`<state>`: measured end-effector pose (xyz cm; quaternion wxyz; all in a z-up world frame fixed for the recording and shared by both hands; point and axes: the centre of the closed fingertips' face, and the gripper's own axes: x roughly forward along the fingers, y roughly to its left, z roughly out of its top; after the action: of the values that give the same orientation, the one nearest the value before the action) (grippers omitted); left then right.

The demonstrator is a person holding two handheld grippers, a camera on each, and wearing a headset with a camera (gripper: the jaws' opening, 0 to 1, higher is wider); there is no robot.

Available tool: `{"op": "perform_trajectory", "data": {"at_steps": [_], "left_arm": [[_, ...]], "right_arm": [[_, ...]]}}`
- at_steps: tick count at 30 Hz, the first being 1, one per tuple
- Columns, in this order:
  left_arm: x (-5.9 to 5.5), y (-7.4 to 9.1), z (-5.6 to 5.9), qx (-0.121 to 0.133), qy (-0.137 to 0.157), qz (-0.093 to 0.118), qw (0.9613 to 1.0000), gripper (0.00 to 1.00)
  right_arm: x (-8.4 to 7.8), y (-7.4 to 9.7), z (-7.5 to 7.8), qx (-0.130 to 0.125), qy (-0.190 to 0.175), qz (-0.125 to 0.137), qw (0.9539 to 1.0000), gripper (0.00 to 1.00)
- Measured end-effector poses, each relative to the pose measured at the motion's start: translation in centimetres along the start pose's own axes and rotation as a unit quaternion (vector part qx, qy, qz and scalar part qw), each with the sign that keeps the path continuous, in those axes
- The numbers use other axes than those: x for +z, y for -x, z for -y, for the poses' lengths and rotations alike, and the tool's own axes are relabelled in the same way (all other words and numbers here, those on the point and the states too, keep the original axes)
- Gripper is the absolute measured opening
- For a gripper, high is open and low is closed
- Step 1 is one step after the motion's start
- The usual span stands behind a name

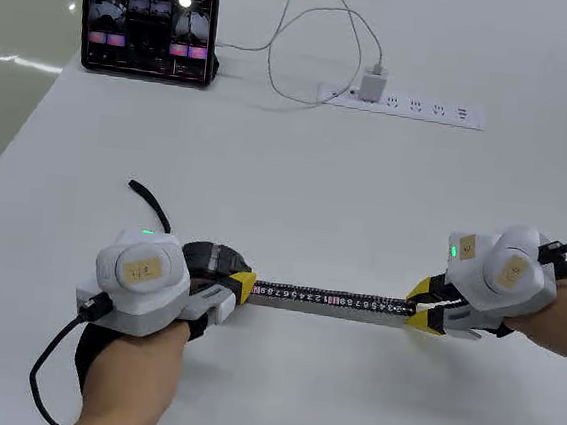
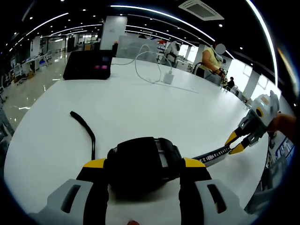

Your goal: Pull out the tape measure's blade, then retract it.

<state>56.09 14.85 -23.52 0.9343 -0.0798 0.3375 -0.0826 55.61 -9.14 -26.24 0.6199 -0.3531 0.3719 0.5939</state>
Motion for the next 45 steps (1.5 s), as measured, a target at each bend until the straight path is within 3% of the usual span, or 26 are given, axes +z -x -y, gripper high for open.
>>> {"op": "perform_trajectory", "data": {"at_steps": [45], "left_arm": [[0.2,0.0,-0.1,-0.011,0.017,0.005,0.9998,0.56]], "right_arm": [[4.6,-2.2,0.0,0.022,0.014,0.019,0.9995,0.10]]}}
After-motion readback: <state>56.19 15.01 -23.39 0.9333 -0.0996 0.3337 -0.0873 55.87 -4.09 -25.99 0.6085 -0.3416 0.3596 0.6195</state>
